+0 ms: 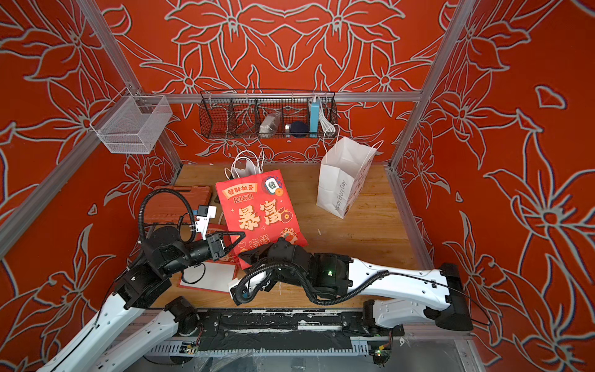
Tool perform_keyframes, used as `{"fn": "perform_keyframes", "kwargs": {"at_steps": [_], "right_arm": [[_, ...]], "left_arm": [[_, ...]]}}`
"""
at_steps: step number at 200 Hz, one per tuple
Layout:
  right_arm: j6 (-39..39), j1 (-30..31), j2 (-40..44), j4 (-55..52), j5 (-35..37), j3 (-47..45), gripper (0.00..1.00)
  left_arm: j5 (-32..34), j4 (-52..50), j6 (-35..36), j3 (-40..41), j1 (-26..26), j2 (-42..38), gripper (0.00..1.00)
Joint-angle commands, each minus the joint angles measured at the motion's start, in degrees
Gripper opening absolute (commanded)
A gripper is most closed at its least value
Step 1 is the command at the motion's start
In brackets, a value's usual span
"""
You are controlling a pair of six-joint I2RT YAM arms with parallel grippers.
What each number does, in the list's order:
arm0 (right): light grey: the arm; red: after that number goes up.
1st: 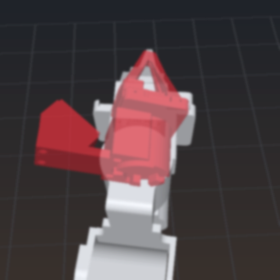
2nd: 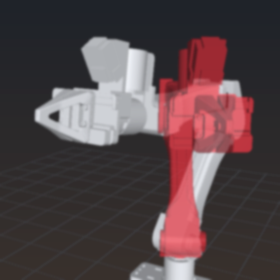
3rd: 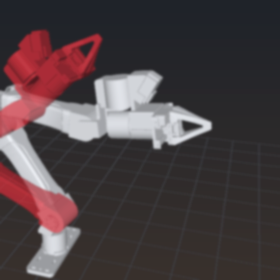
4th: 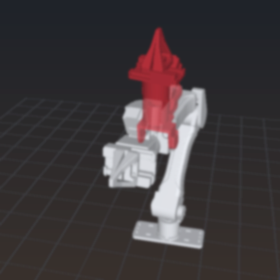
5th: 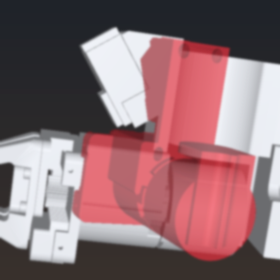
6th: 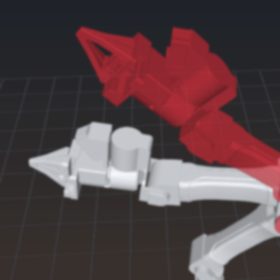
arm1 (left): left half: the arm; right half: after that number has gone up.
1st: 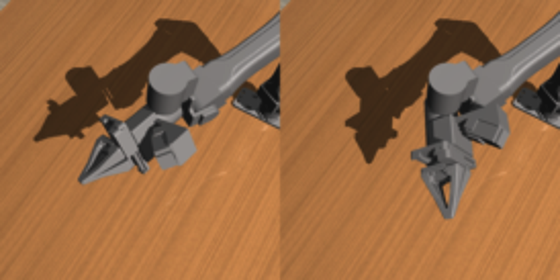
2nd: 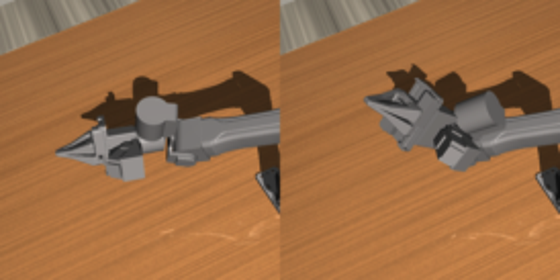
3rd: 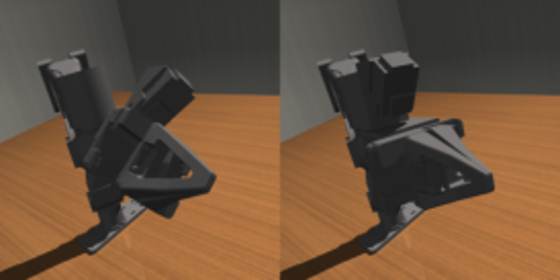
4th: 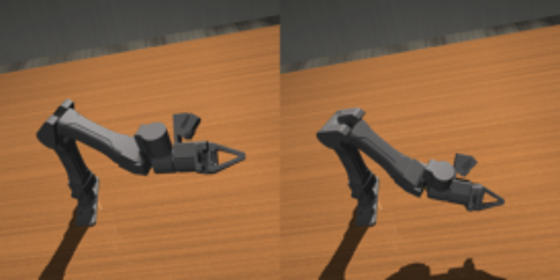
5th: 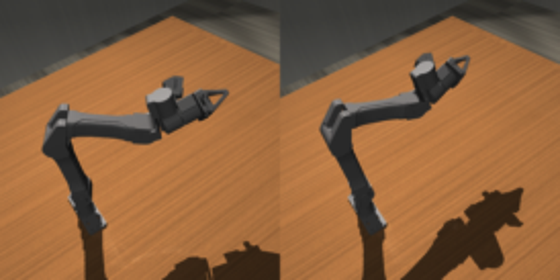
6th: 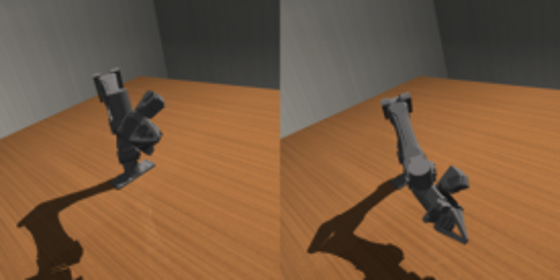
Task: Put away the paper bag
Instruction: Press the paper bag.
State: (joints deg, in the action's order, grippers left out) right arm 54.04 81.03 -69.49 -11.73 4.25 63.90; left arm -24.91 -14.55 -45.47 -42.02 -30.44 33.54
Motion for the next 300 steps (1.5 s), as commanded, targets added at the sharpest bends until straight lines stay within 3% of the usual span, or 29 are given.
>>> {"fn": "perform_keyframes", "kwargs": {"at_steps": [1,95,107,125,136,159,184,224,246,300], "right_arm": [[0.6,0.32,-0.41,2.46,0.05,0.66,0.29],[-4.26,0.27,3.93,-1.35,-1.73,-1.41,0.02],[-5.72,0.27,4.65,-1.82,-2.29,-1.41,0.09],[-9.46,0.27,6.75,-1.61,-2.49,-2.08,0.39],[-12.85,0.24,8.86,-1.02,-2.58,-3.03,0.46],[-20.81,0.01,15.11,0.0,-1.56,-6.25,0.51],[-29.43,-1.57,22.38,-1.77,4.4,-9.65,0.57],[-43.23,-10.25,33.7,-8.16,6.51,-14.85,0.66],[-47.1,-14.0,37.82,-11.99,4.31,-16.61,0.73],[-52.46,-14.41,39.44,-19.62,5.48,-18.63,0.8]], "left_arm": [[0.61,1.04,-0.42,-1.65,-0.33,-0.4,0.0],[0.61,0.82,1.1,-1.93,-0.41,-0.32,0.0],[0.24,1.05,1.59,-1.84,-0.42,-0.47,0.0],[-0.86,1.64,2.76,-1.45,-0.41,-0.9,0.0],[-1.77,2.52,3.85,-0.79,-0.41,-1.48,0.0],[-3.22,5.62,5.92,1.95,-0.41,-3.71,0.0],[-5.24,8.28,7.06,4.57,-0.37,-5.36,0.0],[-8.33,13.96,5.45,6.83,-0.33,-5.41,0.0],[-9.86,15.88,5.22,6.76,-0.33,-5.24,0.0],[-12.41,16.59,5.92,5.11,-0.33,-6.28,0.0]]}}
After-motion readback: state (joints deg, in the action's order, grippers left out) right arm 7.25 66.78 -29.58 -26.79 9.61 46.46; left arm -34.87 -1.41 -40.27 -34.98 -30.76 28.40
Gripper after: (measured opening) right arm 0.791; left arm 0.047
